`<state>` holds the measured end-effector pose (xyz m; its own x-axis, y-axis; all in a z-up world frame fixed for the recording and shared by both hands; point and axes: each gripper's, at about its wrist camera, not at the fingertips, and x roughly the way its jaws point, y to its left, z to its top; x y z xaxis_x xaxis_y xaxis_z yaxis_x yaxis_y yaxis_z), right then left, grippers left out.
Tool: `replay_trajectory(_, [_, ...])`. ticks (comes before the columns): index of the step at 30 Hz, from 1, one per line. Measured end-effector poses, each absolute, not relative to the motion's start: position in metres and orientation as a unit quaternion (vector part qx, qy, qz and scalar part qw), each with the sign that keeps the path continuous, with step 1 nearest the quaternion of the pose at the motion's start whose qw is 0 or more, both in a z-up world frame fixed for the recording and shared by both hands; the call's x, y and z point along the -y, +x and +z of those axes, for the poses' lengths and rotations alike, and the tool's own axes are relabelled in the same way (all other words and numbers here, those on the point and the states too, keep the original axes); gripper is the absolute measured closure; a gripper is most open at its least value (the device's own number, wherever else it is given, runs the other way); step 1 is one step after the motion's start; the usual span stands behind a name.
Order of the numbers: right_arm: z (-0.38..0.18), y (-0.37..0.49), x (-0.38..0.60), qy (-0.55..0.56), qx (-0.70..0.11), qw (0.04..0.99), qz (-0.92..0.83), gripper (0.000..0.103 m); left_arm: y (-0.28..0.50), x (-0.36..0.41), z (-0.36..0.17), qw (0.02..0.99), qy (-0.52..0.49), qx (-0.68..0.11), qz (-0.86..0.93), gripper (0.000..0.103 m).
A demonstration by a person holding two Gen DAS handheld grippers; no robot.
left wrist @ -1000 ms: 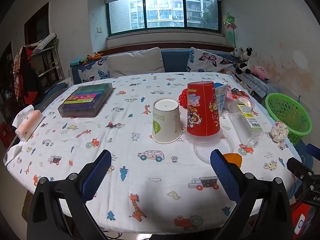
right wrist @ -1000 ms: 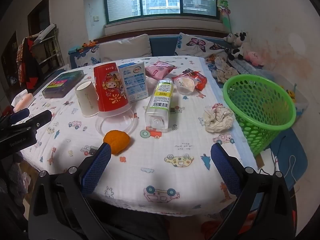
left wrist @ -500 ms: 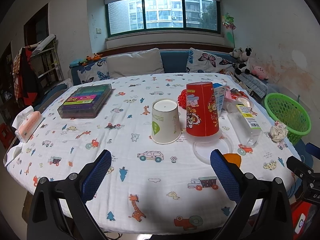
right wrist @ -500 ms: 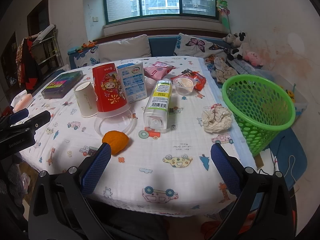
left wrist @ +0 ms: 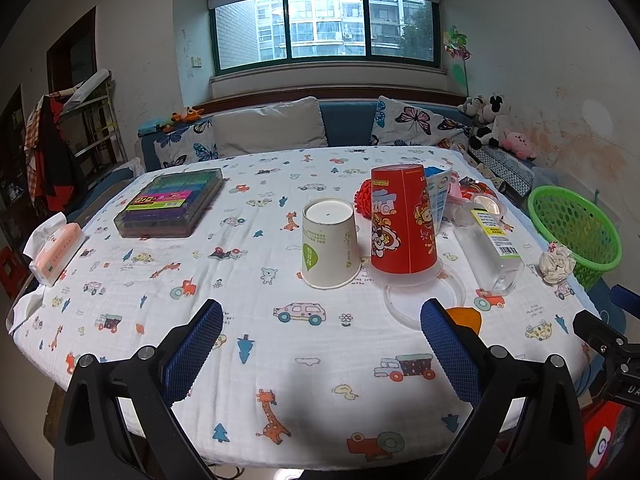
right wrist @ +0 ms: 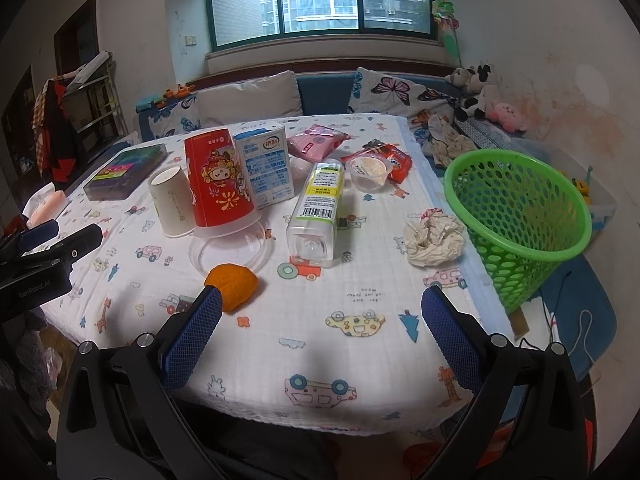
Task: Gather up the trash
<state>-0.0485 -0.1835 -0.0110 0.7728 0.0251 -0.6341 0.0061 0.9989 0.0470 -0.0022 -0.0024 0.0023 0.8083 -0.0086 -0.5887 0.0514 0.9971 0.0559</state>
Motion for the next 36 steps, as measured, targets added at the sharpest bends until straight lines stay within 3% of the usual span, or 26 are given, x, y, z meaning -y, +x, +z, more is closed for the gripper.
replay_trajectory(36, [-0.0127, -0.0439, 0.1862, 0.026, -0.341, 0.940, 0.010, 0.004, 0.0029, 0.0084, -0.0015, 0.948, 0.039, -0.314, -0.017, 0.007])
